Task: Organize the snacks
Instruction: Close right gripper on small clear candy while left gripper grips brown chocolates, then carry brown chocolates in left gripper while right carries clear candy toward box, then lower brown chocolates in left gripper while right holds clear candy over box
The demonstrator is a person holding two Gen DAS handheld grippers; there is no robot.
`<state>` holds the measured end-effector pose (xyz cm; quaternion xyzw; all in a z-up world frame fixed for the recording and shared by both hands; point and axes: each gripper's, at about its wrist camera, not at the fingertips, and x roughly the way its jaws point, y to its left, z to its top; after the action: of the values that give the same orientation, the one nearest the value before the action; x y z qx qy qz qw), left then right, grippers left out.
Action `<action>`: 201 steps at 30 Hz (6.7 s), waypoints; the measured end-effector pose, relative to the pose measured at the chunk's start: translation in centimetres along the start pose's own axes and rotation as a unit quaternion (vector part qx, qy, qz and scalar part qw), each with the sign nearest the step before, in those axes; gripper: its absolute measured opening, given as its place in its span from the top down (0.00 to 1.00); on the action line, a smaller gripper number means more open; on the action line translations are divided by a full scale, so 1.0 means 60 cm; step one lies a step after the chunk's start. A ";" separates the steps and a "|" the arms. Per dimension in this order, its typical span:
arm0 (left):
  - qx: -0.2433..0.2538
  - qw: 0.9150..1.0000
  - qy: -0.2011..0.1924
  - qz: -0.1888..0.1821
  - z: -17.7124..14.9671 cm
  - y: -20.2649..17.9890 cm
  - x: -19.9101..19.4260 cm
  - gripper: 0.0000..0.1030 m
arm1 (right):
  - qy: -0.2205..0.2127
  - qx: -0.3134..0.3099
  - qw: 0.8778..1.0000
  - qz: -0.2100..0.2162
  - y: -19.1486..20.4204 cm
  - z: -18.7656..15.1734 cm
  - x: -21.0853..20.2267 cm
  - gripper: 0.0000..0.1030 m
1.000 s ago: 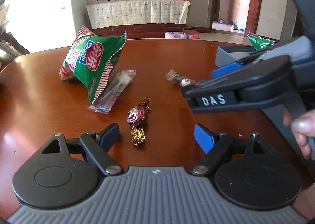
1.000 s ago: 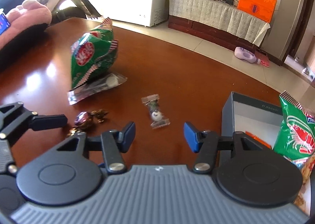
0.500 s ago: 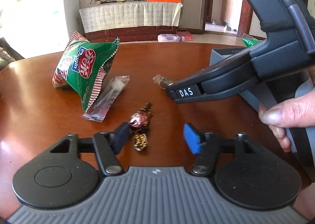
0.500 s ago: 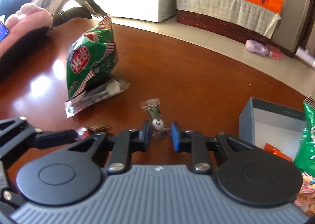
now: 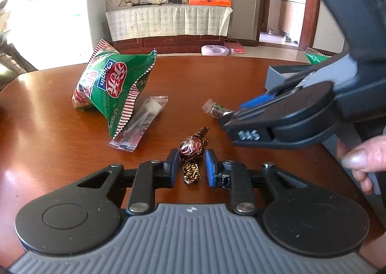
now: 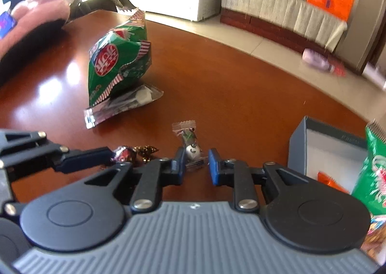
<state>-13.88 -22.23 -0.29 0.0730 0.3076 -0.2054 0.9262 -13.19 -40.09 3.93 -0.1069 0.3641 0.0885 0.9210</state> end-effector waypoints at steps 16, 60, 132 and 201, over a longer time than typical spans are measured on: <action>-0.002 1.000 -0.003 0.001 -0.004 -0.003 -0.001 0.77 | 0.008 0.052 0.998 0.045 -0.012 -0.001 -0.004 0.77; 0.059 0.998 -0.018 0.005 -0.035 -0.103 -0.094 0.77 | -0.057 0.085 0.994 0.026 -0.005 -0.101 -0.235 0.77; 0.143 0.984 -0.070 -0.083 0.035 -0.348 -0.137 0.77 | -0.134 0.182 0.972 -0.070 -0.176 -0.206 -0.369 0.77; 0.142 0.983 -0.029 -0.117 0.081 -0.384 0.045 0.76 | -0.083 0.201 0.972 -0.086 -0.234 -0.211 -0.303 0.77</action>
<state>-19.11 -45.27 1.78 0.1613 0.2547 -0.3555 0.8847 -31.14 -58.42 9.34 0.0575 0.2863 -0.0579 0.9547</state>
